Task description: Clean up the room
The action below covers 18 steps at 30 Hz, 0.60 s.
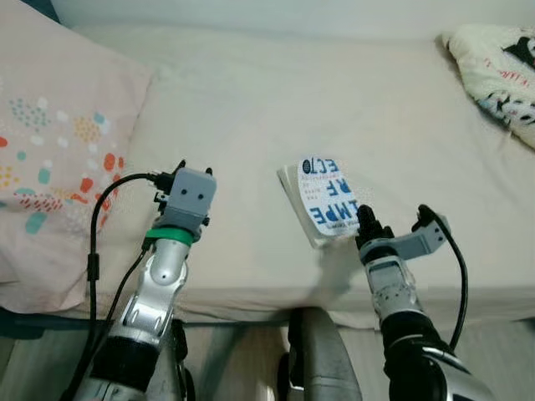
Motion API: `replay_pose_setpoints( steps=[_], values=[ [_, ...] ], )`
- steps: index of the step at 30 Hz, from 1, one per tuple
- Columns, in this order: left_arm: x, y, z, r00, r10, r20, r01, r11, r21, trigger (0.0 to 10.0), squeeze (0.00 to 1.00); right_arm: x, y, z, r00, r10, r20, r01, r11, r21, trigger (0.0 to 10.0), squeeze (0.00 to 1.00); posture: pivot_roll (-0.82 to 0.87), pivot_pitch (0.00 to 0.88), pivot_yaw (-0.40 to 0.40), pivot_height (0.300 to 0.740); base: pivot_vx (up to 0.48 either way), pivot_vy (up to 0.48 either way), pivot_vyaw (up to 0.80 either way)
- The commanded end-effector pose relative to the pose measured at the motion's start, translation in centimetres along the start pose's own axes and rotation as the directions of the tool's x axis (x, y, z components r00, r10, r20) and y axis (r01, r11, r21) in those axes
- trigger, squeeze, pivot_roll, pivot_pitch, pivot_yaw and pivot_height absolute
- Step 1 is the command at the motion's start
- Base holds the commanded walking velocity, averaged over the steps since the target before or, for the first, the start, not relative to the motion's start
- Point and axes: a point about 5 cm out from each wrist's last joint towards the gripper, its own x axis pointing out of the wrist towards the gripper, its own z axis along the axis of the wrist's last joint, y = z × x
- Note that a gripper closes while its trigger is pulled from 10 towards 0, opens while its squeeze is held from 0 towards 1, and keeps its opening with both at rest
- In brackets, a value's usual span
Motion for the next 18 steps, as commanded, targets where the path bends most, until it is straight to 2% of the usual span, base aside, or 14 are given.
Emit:
replay_pose_setpoints(
  steps=[1, 2, 3, 8, 12, 18],
  values=[
    [-0.5, 0.1, -0.5, 1.000, -0.007, -0.028, 0.008, 1.000, 0.014, 10.0, 0.00, -0.7, -1.6, -1.0, 0.997, -0.061, -0.040, 0.061, 0.998, 0.006, 10.0, 1.00, -0.04, 0.256, -0.006, 0.600, 0.000, 0.000, 0.00],
    [-0.6, 0.2, -0.6, 0.999, -0.009, -0.032, 0.010, 1.000, 0.020, 10.0, 0.00, -0.7, -1.9, -1.1, 0.997, -0.064, -0.050, 0.064, 0.998, 0.012, 10.0, 0.86, -0.03, 0.269, 0.000, 0.600, 0.000, 0.000, 0.00],
    [-0.7, 0.4, -0.5, 0.999, -0.011, -0.034, 0.012, 1.000, 0.025, 10.0, 0.00, -0.8, -2.1, -1.1, 0.997, -0.056, -0.060, 0.058, 0.998, 0.024, 10.0, 0.00, -0.02, 0.291, 0.010, 0.600, 0.000, 0.000, 0.00],
    [-1.2, 0.9, -0.3, 0.999, -0.017, -0.042, 0.018, 0.999, 0.039, 10.0, 0.00, -0.6, -1.8, -1.2, 0.997, 0.014, -0.080, -0.008, 0.997, 0.073, 10.0, 0.00, -0.01, 0.325, 0.023, 0.600, 0.000, 0.000, 0.00],
    [-1.5, 1.1, -0.2, 0.999, -0.017, -0.046, 0.019, 0.999, 0.045, 10.0, 0.00, -0.5, -1.5, -1.2, 0.996, 0.042, -0.082, -0.036, 0.996, 0.076, 10.0, 0.00, 0.00, 0.343, 0.029, 0.600, 0.000, 0.000, 0.00],
    [-2.3, 1.9, 0.1, 0.998, -0.015, -0.064, 0.019, 0.998, 0.061, 10.0, 0.00, -0.2, -0.4, -0.5, 0.987, 0.156, -0.044, -0.151, 0.985, 0.085, 10.0, 0.00, 0.04, 0.385, 0.044, 0.600, 0.000, 0.000, 0.00]
  ],
)
